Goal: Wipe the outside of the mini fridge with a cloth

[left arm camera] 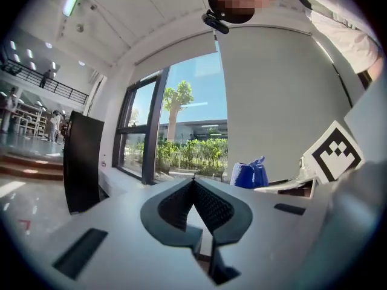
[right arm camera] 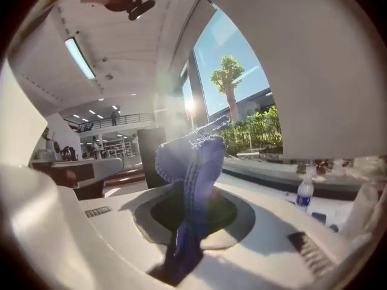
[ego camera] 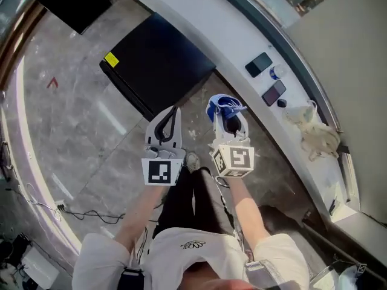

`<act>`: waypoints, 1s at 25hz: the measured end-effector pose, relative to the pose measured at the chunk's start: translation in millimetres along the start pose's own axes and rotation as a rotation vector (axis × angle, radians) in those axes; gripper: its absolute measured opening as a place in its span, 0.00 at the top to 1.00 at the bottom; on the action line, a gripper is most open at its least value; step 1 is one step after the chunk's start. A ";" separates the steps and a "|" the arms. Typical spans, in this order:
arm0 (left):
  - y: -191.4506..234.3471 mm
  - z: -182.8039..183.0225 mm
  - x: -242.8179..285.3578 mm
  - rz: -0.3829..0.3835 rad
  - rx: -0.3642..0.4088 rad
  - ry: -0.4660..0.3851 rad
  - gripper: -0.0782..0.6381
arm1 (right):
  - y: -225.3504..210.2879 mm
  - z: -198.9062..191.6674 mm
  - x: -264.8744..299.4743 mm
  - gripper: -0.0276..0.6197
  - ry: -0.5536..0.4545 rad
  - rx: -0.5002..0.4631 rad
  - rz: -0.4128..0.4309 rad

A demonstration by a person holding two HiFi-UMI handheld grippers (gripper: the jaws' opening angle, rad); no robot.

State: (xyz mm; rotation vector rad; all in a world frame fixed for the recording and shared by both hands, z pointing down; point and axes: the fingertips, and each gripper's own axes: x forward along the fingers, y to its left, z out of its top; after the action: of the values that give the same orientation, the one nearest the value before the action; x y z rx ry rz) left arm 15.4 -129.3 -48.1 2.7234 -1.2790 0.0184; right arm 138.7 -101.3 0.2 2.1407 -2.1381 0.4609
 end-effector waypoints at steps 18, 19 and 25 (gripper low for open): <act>-19.8 258.0 -65.8 0.022 0.080 -0.145 0.88 | 79.5 235.9 -142.2 0.84 -0.129 -0.132 0.061; -21.0 259.5 -66.6 0.016 0.082 -0.148 0.88 | 82.2 235.4 -143.0 0.84 -0.126 -0.130 0.059; -26.2 267.9 -64.9 -0.002 0.079 -0.165 0.88 | 94.4 237.4 -145.8 0.84 -0.118 -0.137 0.063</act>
State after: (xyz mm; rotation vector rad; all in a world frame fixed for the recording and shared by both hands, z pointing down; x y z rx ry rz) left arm -18.2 -96.6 -321.0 2.8442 -1.3449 -0.1634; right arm 84.8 -26.2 -279.1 2.0795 -2.2323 0.1897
